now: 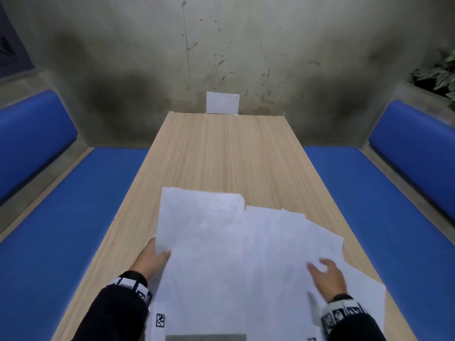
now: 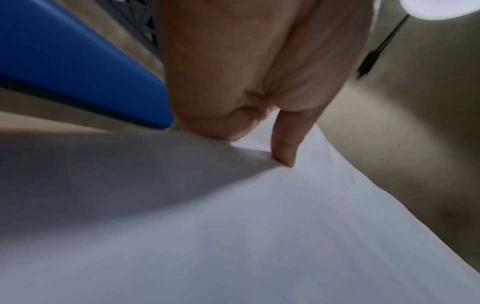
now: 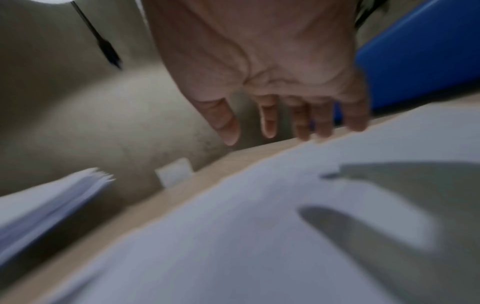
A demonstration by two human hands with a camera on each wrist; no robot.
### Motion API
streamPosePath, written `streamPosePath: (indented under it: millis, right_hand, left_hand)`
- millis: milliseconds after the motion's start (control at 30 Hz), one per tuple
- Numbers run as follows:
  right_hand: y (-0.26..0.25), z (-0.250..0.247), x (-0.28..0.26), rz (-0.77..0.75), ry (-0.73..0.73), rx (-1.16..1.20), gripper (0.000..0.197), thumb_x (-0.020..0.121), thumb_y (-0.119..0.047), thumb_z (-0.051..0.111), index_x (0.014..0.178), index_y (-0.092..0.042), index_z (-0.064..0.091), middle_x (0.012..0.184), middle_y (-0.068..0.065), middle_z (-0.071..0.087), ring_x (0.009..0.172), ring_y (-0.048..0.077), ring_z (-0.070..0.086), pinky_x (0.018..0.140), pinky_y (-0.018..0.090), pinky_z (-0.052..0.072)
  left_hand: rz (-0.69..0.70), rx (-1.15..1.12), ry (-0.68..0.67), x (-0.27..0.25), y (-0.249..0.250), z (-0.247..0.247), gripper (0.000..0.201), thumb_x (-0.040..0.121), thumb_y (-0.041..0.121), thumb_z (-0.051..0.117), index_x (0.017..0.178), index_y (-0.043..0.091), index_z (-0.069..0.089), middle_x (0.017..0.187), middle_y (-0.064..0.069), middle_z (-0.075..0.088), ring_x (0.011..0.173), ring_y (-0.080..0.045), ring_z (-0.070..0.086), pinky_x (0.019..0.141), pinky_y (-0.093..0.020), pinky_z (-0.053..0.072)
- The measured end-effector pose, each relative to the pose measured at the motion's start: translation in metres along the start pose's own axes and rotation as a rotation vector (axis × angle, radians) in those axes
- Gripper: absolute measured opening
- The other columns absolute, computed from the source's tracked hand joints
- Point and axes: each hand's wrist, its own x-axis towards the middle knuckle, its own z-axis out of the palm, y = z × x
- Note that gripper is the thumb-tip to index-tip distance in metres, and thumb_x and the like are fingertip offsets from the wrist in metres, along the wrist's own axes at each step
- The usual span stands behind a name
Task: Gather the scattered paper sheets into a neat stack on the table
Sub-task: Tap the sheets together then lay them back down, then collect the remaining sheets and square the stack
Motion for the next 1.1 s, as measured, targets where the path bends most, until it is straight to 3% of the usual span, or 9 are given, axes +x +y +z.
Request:
streamPosePath:
  millis: [67, 133, 300, 400, 600, 700, 833, 966, 1100]
  right_hand:
    - [0.043, -0.024, 0.015, 0.305, 0.099, -0.201, 0.067, 0.083, -0.041, 0.059, 0.14, -0.013, 0.037, 0.144, 0.022, 0.034, 0.133, 0.037, 0.033, 0.113, 0.046, 0.027]
    - [0.074, -0.036, 0.02, 0.451, 0.15, -0.271, 0.085, 0.073, -0.055, 0.058, 0.142, -0.014, 0.031, 0.146, 0.021, 0.027, 0.135, 0.035, 0.026, 0.115, 0.047, 0.022]
    - [0.077, -0.015, 0.002, 0.459, 0.124, -0.417, 0.083, 0.078, -0.064, 0.05, 0.146, -0.026, 0.022, 0.155, 0.015, 0.001, 0.142, 0.033, 0.004, 0.118, 0.047, 0.009]
    - [0.052, 0.007, -0.008, 0.335, 0.036, -0.528, 0.082, 0.078, -0.07, 0.041, 0.147, -0.032, 0.016, 0.158, 0.012, 0.001, 0.144, 0.034, 0.005, 0.117, 0.05, 0.016]
    - [0.015, 0.04, -0.024, -0.022, -0.136, -0.41, 0.062, 0.082, -0.043, 0.057, 0.139, -0.026, 0.039, 0.149, 0.004, 0.034, 0.136, 0.025, 0.032, 0.11, 0.043, 0.03]
    - [0.016, 0.037, -0.024, 0.062, -0.013, -0.329, 0.068, 0.079, -0.042, 0.062, 0.139, -0.02, 0.038, 0.144, 0.008, 0.039, 0.132, 0.028, 0.036, 0.108, 0.044, 0.033]
    - [0.017, 0.035, -0.016, 0.228, 0.0, -0.253, 0.086, 0.069, -0.047, 0.069, 0.138, -0.006, 0.038, 0.14, 0.017, 0.042, 0.128, 0.034, 0.042, 0.104, 0.043, 0.039]
    - [0.015, 0.053, -0.01, 0.246, -0.085, -0.06, 0.08, 0.058, -0.02, 0.068, 0.132, -0.002, 0.045, 0.125, 0.018, 0.059, 0.113, 0.035, 0.058, 0.099, 0.041, 0.049]
    - [0.007, 0.069, -0.013, 0.215, -0.202, 0.034, 0.065, 0.079, 0.003, 0.056, 0.14, -0.004, 0.036, 0.141, 0.02, 0.046, 0.115, 0.032, 0.052, 0.1, 0.035, 0.043]
  left_hand:
    - [-0.065, 0.084, -0.054, 0.003, -0.019, 0.006, 0.045, 0.08, 0.016, 0.056, 0.125, 0.011, 0.05, 0.126, -0.01, 0.059, 0.116, -0.027, 0.055, 0.104, -0.041, 0.041]
    - [-0.114, 0.129, -0.096, 0.003, -0.036, 0.018, 0.044, 0.083, 0.011, 0.054, 0.126, 0.008, 0.049, 0.127, -0.013, 0.058, 0.118, -0.028, 0.053, 0.101, -0.038, 0.04]
    - [-0.197, 0.142, -0.141, -0.005, -0.045, 0.047, 0.045, 0.085, 0.015, 0.052, 0.129, 0.009, 0.045, 0.129, -0.012, 0.057, 0.118, -0.028, 0.053, 0.102, -0.035, 0.04]
    - [-0.186, 0.139, -0.157, -0.01, -0.04, 0.062, 0.047, 0.086, 0.014, 0.053, 0.131, 0.007, 0.042, 0.131, -0.013, 0.055, 0.119, -0.029, 0.052, 0.098, -0.034, 0.04]
    - [-0.16, 0.117, -0.188, -0.021, -0.026, 0.084, 0.041, 0.087, 0.011, 0.051, 0.127, 0.008, 0.045, 0.128, -0.013, 0.056, 0.108, -0.024, 0.053, 0.089, -0.027, 0.038]
    - [-0.201, 0.101, -0.165, -0.024, -0.024, 0.081, 0.045, 0.091, 0.023, 0.047, 0.132, 0.006, 0.041, 0.135, -0.011, 0.05, 0.12, -0.026, 0.048, 0.099, -0.029, 0.037]
    - [-0.244, 0.071, -0.151, -0.027, -0.02, 0.077, 0.047, 0.091, 0.034, 0.048, 0.126, 0.003, 0.046, 0.125, -0.007, 0.051, 0.105, -0.022, 0.047, 0.087, -0.025, 0.031]
    - [-0.251, -0.007, -0.146, -0.028, -0.021, 0.078, 0.035, 0.082, 0.033, 0.063, 0.107, 0.009, 0.056, 0.108, -0.004, 0.064, 0.096, -0.021, 0.054, 0.084, -0.028, 0.039]
    - [-0.25, -0.023, -0.189, -0.027, -0.021, 0.076, 0.047, 0.068, 0.036, 0.075, 0.103, 0.007, 0.063, 0.105, -0.008, 0.069, 0.096, -0.024, 0.063, 0.083, -0.031, 0.046]
